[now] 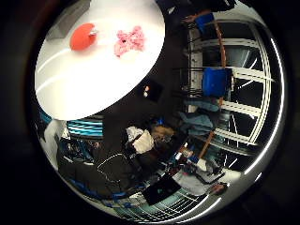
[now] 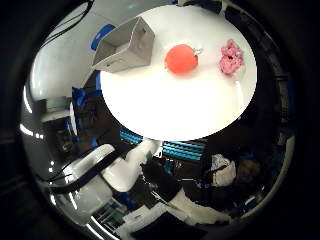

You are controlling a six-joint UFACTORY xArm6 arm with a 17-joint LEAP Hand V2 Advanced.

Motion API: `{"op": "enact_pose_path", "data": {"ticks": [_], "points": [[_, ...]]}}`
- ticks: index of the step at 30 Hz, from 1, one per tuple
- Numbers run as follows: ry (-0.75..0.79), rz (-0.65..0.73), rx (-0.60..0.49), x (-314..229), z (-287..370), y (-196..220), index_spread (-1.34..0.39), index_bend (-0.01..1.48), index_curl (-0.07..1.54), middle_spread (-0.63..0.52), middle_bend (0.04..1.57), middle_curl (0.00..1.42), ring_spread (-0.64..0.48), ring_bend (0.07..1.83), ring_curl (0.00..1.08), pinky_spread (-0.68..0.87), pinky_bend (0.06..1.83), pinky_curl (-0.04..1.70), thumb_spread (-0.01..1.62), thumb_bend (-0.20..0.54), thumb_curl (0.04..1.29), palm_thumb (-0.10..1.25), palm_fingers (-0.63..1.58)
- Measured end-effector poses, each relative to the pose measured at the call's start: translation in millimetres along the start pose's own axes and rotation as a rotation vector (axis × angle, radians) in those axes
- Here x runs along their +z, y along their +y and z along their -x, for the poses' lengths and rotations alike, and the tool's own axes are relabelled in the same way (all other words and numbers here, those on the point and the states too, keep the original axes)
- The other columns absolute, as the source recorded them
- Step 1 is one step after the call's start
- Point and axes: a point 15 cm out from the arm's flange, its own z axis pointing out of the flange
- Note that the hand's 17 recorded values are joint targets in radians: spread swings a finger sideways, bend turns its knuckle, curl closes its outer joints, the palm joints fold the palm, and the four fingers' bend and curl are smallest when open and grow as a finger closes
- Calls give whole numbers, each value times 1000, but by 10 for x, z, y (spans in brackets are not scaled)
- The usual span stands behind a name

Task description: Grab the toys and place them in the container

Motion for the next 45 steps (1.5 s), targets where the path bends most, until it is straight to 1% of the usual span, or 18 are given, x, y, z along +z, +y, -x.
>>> {"op": "enact_pose_path", "data": {"ticks": [9, 13, 18, 24, 30, 37, 45], "points": [[28, -24, -70, 117, -243, -223, -389, 143, 238, 39, 242, 331, 174, 386, 232, 385, 531, 281, 1066, -29, 268, 368, 60], [26, -18, -74, 178, -440, -246, -383, 143, 234, 46, 233, 329, 185, 382, 236, 391, 544, 287, 1051, -32, 266, 332, 40], [60, -40, -88, 254, -783, -352, -383, 146, 233, 48, 229, 331, 189, 374, 241, 390, 542, 290, 1026, -28, 267, 306, 22], [91, -58, -143, 393, -1217, -551, -384, 149, 238, 49, 216, 331, 189, 354, 243, 382, 527, 291, 1001, -26, 276, 324, 5], [121, -75, -185, 669, -1615, -751, -385, 145, 235, 48, 198, 331, 187, 344, 248, 377, 519, 296, 988, -29, 282, 341, -8], [159, -94, -230, 933, -1827, -881, -393, 143, 227, 41, 189, 322, 176, 341, 254, 376, 522, 301, 951, -31, 287, 337, -19], [254, -124, -294, 1098, -2055, -1132, -399, 138, 218, 26, 189, 313, 172, 349, 260, 362, 527, 305, 911, -33, 293, 334, -24]]}}
